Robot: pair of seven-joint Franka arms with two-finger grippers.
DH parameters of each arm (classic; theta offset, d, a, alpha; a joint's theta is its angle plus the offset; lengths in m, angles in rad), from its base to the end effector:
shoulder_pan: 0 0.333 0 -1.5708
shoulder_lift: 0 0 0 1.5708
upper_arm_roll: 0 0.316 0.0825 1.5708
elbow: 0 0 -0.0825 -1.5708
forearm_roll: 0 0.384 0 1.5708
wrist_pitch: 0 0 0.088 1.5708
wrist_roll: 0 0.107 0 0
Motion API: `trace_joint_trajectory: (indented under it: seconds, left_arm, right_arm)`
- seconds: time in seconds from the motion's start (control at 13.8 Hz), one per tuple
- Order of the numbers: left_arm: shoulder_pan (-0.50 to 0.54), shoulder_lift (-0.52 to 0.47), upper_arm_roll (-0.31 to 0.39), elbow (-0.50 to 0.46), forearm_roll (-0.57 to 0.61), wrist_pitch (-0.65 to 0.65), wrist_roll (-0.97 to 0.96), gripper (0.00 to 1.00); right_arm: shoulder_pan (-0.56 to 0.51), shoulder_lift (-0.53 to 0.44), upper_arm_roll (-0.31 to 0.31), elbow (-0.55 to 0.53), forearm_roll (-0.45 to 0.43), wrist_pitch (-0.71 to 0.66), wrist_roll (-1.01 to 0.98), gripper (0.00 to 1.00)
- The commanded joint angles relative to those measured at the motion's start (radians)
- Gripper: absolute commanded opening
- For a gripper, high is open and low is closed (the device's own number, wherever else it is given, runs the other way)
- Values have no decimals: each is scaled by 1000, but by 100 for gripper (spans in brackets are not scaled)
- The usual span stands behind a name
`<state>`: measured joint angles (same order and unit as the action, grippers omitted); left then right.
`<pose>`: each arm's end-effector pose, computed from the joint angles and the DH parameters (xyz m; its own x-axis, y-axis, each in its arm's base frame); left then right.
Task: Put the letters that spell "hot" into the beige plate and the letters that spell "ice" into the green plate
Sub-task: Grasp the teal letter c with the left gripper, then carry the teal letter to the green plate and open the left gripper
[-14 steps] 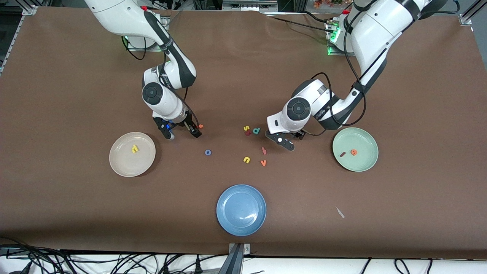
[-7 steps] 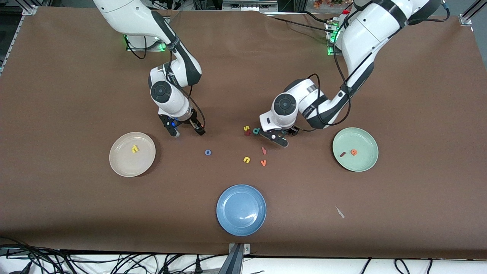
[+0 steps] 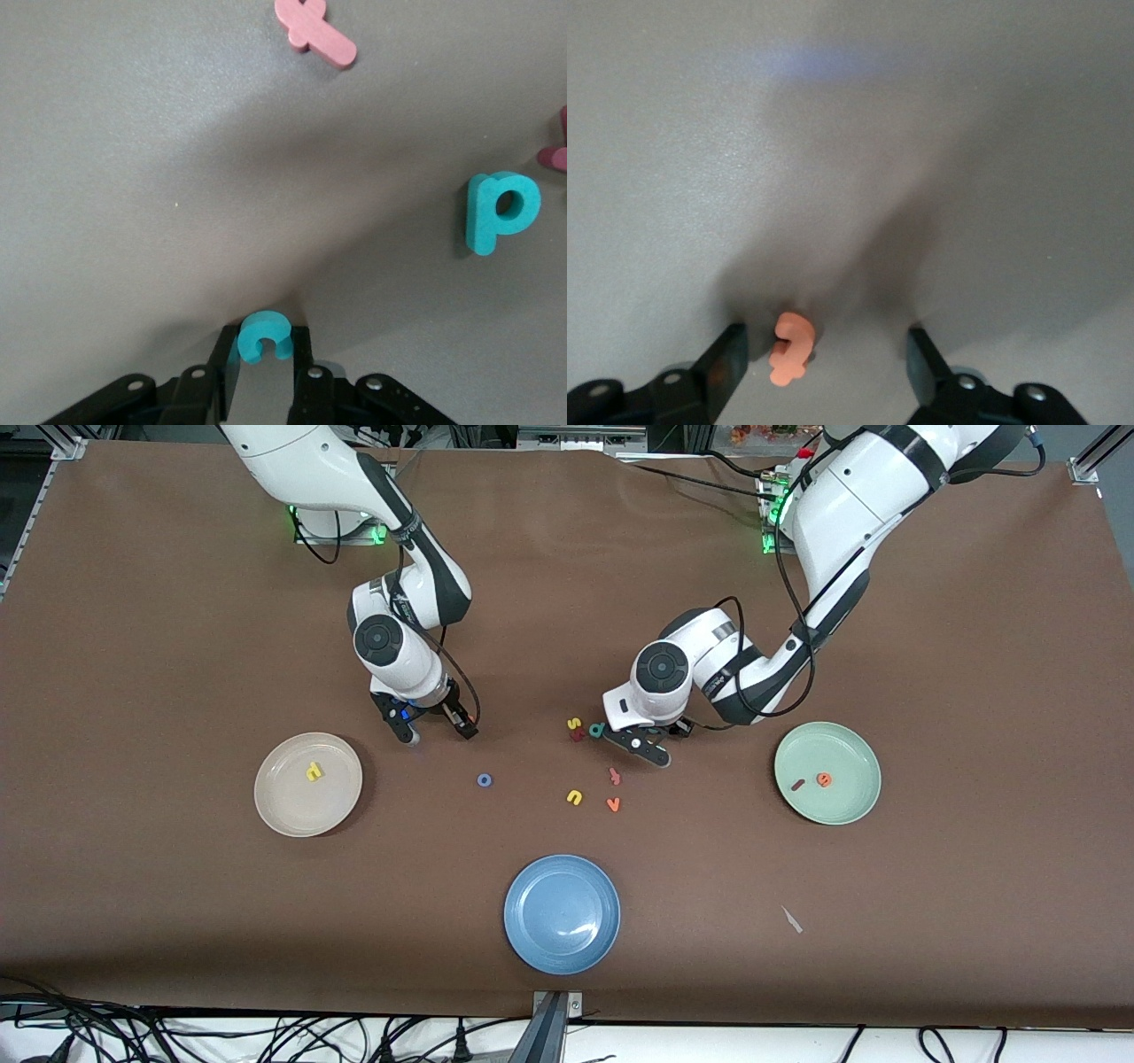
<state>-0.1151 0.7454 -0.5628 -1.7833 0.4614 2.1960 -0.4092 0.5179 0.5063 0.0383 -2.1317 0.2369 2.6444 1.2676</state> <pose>0.5139 -0.3681 0.1719 0.8662 -0.4654 -0.1819 -0.4758 -0.8794 -0.0155 0.4880 0.2965 0.1661 0.5989 -0.7905 -0.1280 -0.7991 -0.6004 -0.0307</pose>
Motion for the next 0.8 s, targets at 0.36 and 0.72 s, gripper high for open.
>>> trace_joint_trajectory:
  seconds: [0.36, 0.72]
  left_arm:
    - [126, -87, -3, 88, 13, -203, 235, 13]
    - [300, -118, 0, 108, 17, -266, 520, 14]
  right_arm:
    - [28, 34, -14, 45, -19, -35, 21, 57]
    - [30, 35, -14, 45, -51, -34, 21, 36]
